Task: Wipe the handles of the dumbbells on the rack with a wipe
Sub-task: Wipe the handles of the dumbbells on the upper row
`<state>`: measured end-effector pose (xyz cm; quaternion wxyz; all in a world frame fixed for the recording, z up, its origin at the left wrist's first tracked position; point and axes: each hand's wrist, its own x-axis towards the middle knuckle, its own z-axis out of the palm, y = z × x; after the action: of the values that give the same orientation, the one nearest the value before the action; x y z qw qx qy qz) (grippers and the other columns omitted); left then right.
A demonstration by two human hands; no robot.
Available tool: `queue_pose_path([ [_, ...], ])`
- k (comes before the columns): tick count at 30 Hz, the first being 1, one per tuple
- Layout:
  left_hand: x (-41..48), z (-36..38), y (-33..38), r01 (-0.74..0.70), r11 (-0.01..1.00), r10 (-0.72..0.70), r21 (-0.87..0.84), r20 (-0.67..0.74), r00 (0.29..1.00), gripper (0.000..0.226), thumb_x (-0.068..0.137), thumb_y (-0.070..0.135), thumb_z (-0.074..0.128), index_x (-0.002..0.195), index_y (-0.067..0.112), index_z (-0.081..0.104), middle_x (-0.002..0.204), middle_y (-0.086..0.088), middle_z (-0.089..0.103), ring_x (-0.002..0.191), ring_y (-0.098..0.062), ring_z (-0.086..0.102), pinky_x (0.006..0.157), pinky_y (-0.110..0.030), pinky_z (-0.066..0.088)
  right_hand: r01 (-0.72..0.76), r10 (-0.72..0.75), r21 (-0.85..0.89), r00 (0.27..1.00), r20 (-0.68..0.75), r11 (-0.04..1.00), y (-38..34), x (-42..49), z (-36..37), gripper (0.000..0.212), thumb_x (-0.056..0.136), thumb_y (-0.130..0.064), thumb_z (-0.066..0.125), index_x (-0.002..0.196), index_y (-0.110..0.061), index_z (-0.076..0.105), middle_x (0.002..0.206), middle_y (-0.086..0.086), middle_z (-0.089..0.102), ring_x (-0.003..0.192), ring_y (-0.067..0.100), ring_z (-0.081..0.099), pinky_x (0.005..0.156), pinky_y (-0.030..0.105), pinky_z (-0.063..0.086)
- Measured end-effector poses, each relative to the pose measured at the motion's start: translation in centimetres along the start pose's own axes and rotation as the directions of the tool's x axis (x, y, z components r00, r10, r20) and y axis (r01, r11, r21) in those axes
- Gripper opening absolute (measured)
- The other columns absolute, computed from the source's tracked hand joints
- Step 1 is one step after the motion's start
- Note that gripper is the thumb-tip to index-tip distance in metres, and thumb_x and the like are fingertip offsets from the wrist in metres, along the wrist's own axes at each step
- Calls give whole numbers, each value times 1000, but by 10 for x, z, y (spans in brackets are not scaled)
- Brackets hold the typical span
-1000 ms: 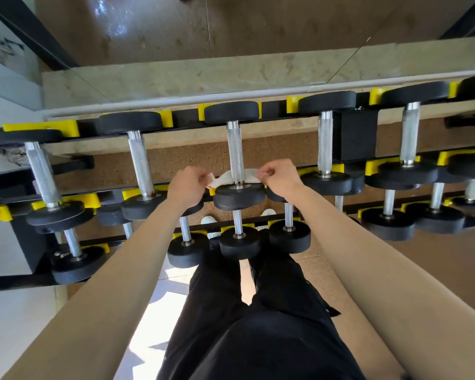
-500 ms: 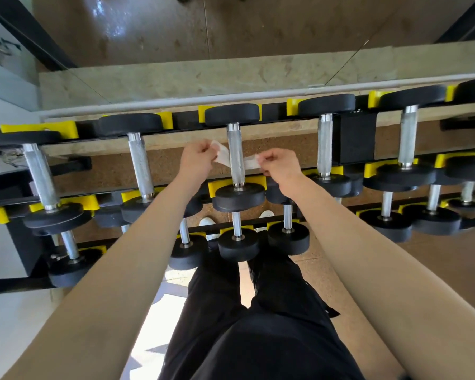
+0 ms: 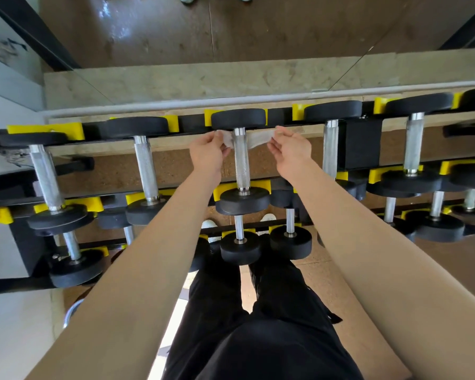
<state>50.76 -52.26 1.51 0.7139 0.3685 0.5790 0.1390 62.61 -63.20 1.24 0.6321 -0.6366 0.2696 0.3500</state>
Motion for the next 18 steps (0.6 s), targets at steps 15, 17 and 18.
queue_pose_path([
  [15,-22,3,-5,-22,996,20,-84,-30,999,18,102,14,58,87,16,67,94,-4,72,92,-15,70,90,-34,59,-141,106,198,978,177,970,8,-2,-4,19,94,1,62,111,-7,65,107,13,71,96,20,70,76,28,59],
  [17,-28,-10,2,-64,994,68,-93,43,997,14,102,13,57,95,17,68,100,-3,72,98,-14,70,91,-31,58,-115,101,38,960,261,993,16,-11,7,21,96,1,59,115,-5,64,107,13,72,97,21,72,78,28,59],
  [18,-32,-16,6,-82,993,90,-83,95,991,13,102,12,57,98,17,68,104,-3,72,102,-16,70,92,-31,58,-94,95,-20,952,289,995,18,-15,12,24,97,0,57,120,-4,63,109,13,72,97,21,72,79,28,58],
])
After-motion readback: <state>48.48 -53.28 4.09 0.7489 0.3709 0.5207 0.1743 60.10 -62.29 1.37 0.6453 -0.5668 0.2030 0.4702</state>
